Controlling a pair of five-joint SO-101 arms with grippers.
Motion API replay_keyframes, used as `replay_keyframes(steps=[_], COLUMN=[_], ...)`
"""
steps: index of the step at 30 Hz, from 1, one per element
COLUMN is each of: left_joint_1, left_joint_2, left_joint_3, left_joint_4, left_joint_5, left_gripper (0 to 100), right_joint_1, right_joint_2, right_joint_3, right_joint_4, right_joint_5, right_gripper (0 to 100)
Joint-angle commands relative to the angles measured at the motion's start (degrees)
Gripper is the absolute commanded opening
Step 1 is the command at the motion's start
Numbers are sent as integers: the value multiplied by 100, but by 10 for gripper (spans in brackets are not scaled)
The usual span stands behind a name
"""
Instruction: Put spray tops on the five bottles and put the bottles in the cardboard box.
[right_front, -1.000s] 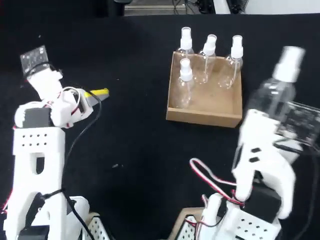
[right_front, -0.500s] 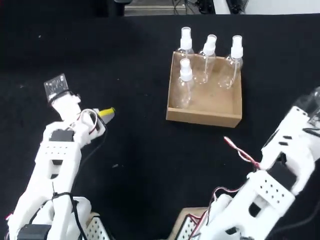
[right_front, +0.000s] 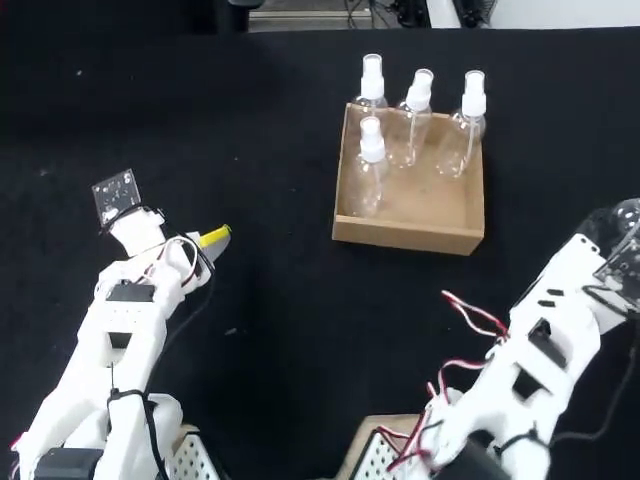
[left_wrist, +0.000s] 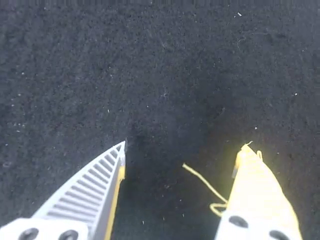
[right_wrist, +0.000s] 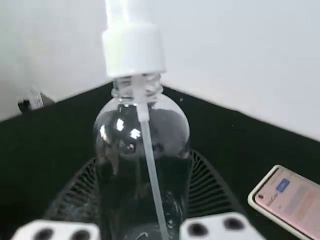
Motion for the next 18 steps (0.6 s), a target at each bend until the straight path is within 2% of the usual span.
replay_keyframes(steps=[1,13,18], left_joint_1=[75,75,75], left_joint_2=[0,0,0], left_joint_3=[-48,-48,-48], left_joint_4=[-114,-114,-114], left_joint_5=[79,79,79], left_gripper=[322,322,322], right_joint_1=[97,97,123], right_joint_2=[708,3196,4110], right_joint_3=[-778,-2387,-2519], right_joint_4=[-185,-299,-1890], right_joint_5=[-18,-18,-53], right_gripper=[11,11,10])
